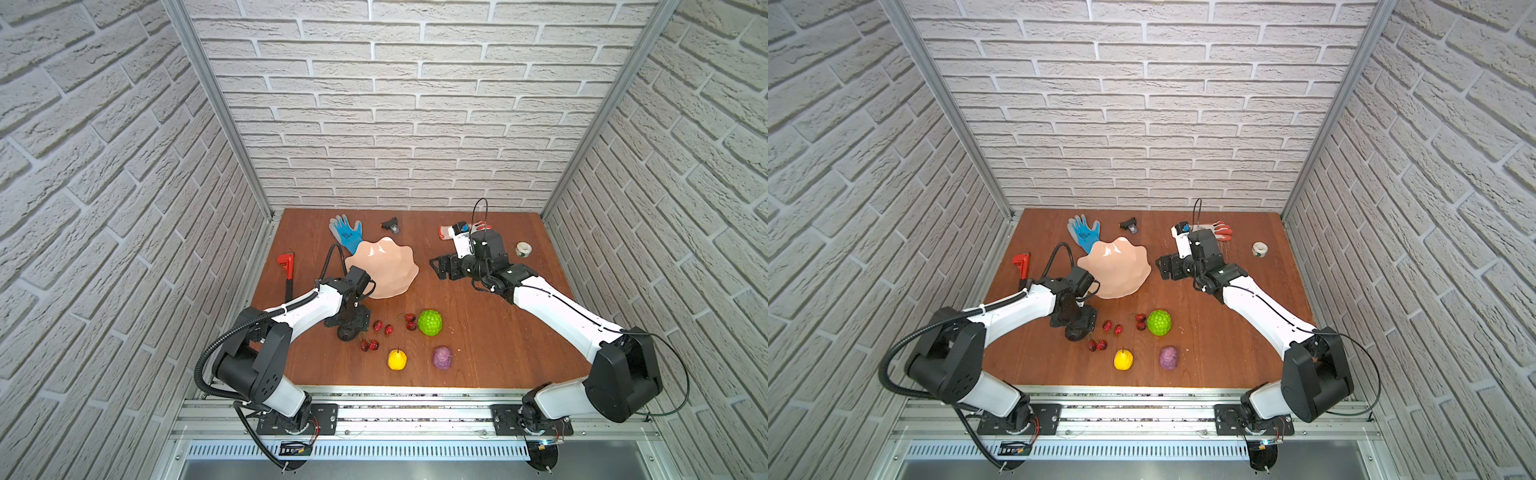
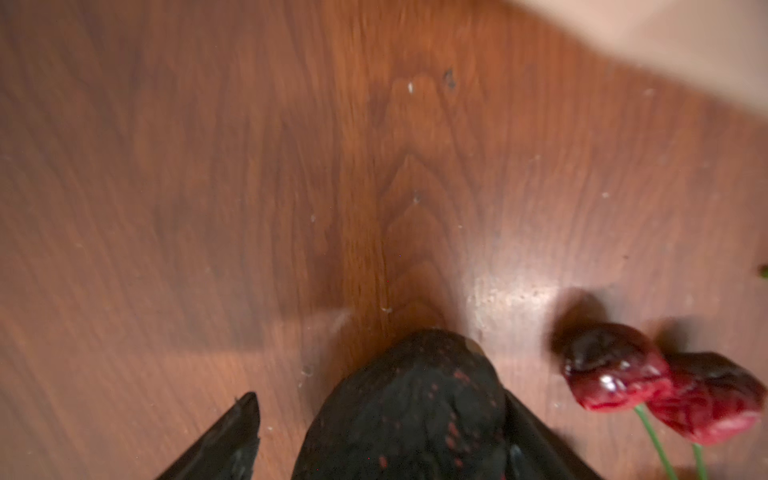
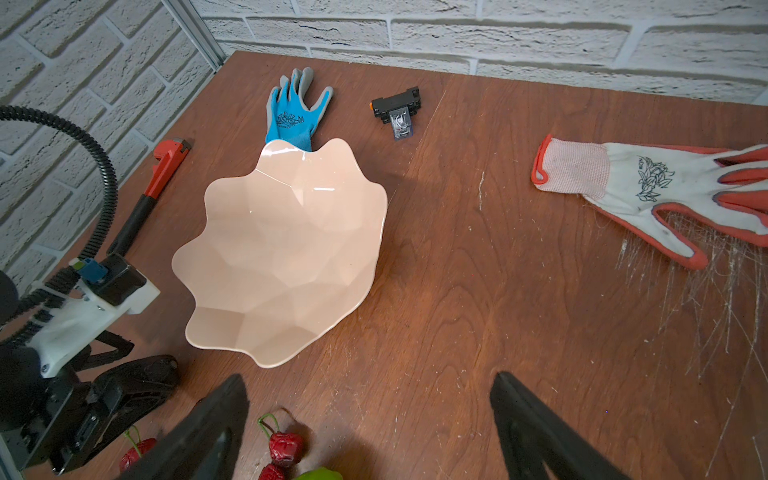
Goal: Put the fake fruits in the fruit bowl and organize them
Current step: 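Grasp the dark avocado with the left gripper while the right arm reaches farther, then lift the avocado with the left gripper toward the pink bowl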
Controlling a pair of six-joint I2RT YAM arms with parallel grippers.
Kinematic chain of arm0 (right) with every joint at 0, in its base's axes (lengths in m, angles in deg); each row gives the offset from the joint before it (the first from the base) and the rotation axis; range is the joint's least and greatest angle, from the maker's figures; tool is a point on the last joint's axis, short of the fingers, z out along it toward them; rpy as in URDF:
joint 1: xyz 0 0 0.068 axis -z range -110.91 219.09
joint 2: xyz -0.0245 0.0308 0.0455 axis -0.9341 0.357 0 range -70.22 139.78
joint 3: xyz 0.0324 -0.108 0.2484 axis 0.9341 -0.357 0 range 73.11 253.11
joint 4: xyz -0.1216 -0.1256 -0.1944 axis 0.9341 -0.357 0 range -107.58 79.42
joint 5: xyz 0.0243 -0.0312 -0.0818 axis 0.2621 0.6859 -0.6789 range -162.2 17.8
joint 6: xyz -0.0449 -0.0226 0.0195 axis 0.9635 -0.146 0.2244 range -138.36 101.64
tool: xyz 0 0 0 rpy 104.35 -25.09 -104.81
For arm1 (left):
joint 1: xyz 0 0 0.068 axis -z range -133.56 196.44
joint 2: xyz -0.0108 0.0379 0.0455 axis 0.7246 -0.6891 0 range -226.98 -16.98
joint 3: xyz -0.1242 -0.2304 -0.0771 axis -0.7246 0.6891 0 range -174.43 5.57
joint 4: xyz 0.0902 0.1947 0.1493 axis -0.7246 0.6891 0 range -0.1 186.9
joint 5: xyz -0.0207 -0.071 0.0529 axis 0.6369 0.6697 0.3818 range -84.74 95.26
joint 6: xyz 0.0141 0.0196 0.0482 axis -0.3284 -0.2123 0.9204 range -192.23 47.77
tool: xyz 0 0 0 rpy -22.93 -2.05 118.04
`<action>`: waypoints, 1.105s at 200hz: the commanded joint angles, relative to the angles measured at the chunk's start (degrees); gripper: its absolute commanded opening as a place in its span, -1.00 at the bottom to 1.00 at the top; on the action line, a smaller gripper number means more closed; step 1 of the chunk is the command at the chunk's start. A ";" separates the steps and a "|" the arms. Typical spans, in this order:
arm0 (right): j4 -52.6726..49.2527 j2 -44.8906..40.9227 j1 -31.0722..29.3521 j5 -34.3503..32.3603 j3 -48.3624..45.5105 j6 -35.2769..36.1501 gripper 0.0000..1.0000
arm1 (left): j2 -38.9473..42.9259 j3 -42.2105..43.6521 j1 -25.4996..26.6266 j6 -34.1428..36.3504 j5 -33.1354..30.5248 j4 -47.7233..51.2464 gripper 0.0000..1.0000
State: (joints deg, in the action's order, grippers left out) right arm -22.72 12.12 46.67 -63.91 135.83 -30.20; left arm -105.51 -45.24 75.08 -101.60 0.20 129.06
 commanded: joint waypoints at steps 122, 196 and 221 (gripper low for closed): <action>2.41 2.64 -0.62 1.71 2.66 -0.85 0.80 | -2.35 2.64 -1.95 -2.01 1.42 -3.26 0.05; 2.21 2.12 -0.70 1.97 3.59 -1.09 0.78 | 2.04 1.22 -2.84 -2.11 1.10 2.04 -0.32; 2.19 1.69 -0.70 1.81 3.55 -1.06 0.78 | 4.49 0.36 -2.97 -2.10 0.81 3.95 -0.32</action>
State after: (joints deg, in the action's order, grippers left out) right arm -22.02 14.55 46.45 -62.68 137.91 -31.05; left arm -104.37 -43.12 72.63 -103.54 1.88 129.21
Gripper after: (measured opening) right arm 0.891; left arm 0.569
